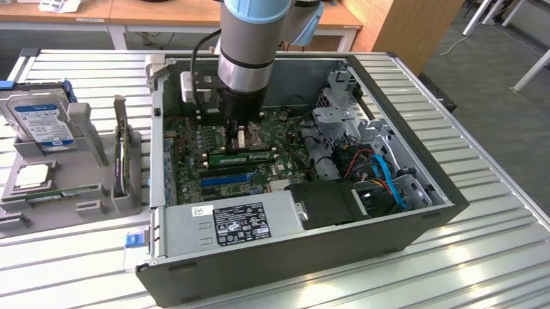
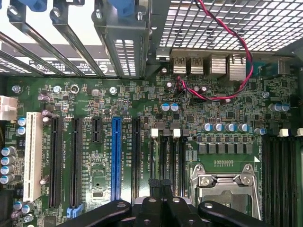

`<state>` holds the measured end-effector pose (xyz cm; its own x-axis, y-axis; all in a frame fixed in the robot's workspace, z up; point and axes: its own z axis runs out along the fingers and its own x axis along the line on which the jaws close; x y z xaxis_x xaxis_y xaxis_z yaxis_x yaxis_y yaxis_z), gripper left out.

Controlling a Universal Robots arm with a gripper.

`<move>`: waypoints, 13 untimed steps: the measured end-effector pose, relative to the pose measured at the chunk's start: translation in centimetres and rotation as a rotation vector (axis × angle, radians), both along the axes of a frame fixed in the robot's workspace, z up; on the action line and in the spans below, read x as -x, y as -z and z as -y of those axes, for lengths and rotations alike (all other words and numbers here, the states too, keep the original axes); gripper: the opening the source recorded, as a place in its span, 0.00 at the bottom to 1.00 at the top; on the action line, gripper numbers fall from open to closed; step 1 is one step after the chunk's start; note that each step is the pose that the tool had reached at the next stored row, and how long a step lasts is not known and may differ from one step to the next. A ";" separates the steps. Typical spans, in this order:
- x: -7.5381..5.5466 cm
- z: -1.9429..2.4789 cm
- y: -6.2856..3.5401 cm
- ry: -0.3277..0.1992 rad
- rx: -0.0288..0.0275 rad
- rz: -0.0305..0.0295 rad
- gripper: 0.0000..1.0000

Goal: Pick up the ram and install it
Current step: 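Press down the ram until it locks into place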

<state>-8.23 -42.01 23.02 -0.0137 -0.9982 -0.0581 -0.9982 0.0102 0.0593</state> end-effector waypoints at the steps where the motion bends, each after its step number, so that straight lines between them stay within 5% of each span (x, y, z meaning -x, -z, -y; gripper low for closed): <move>1: 0.0 -0.01 0.06 0.000 -0.0003 0.0002 0.10; 13: 0.0 0.01 0.28 0.000 0.0003 -0.0001 0.10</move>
